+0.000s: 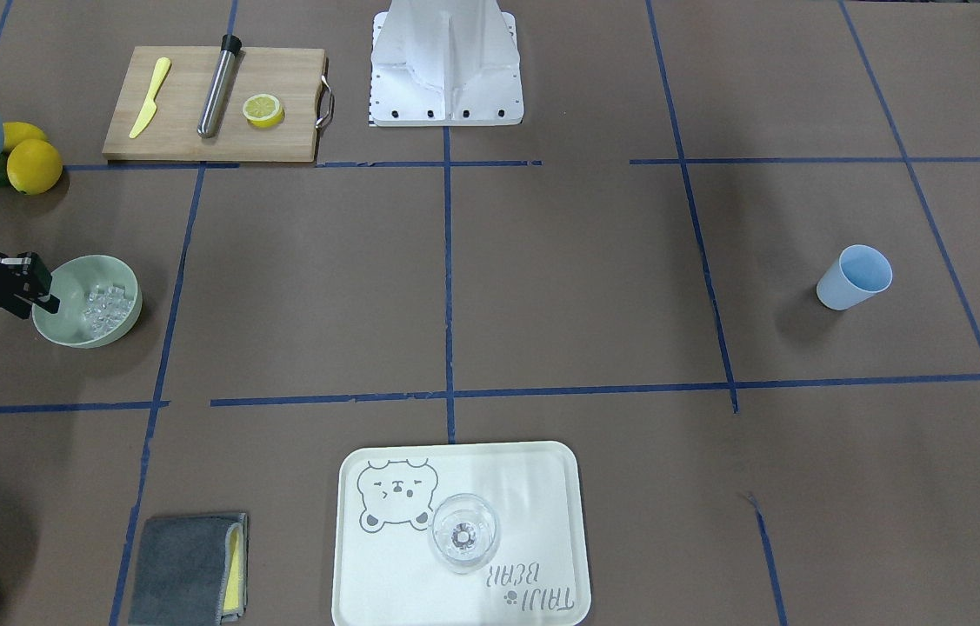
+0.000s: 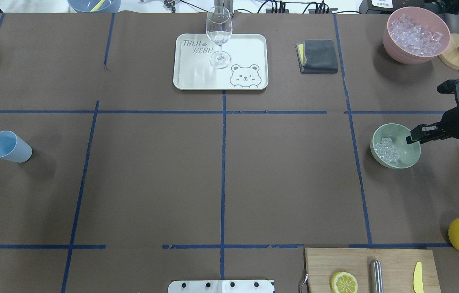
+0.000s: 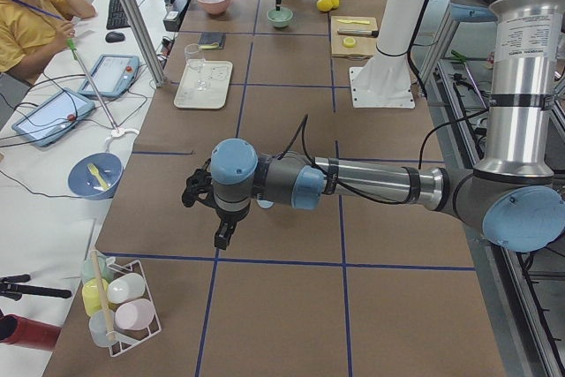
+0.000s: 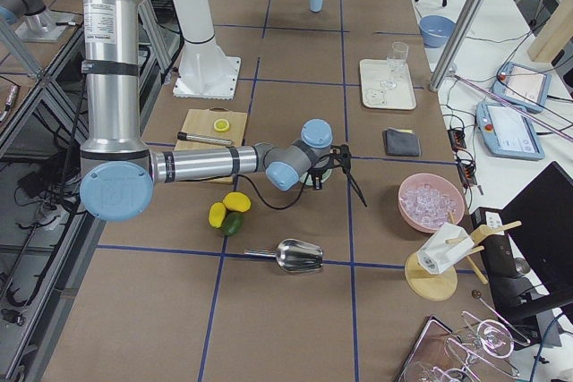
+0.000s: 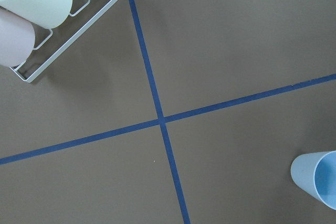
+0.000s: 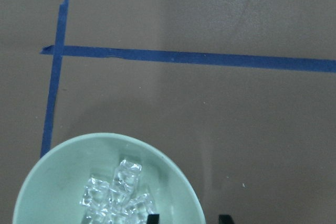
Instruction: Pour ice into bowl
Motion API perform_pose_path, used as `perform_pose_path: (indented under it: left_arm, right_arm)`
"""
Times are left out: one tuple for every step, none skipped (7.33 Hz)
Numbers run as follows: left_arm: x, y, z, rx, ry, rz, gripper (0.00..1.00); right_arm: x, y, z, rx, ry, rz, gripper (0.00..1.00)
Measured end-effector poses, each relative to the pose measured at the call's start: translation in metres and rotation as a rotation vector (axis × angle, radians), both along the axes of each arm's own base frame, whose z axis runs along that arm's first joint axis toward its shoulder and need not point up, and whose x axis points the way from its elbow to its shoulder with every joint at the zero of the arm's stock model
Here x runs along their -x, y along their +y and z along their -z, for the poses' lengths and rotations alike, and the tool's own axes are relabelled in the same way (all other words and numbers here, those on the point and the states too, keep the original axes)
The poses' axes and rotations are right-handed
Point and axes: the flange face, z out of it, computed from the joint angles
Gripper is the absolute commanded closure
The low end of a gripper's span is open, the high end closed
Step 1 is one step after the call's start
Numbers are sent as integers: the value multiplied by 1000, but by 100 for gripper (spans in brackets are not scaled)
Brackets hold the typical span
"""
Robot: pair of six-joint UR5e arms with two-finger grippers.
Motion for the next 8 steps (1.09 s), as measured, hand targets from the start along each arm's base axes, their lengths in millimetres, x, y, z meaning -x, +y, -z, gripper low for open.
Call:
perform_pose_path:
  left_arm:
    - [0,0,0,0,-1,0,0]
    - [0,1,-2,2,-1,0,0]
    - [0,2,-5,8,-1,0,0]
    - [0,4,-8,15,-1,0,0]
    - [0,5,-10,19,-1,0,0]
    - [0,6,-12,23,-2,0,0]
    - [-1,6,-12,25,-2,0,0]
    - [-1,6,-13,27,-2,-1,0]
  right_arm:
    - [-6,-3,3,-3,1,-12,0]
    - [-19,-9,3,-14,5,-30,0]
    - [-41,-16,1,-41,26,-36,0]
    - [-73,-25,-7,-70,71,-26,0]
    - [-119,-33,-19,-100,130,-4,0]
    - [-172,-37,-32,-115,185,25,0]
    - [-219,-36,-41,-103,222,45,0]
    - [-255,-26,-51,-69,237,39,0]
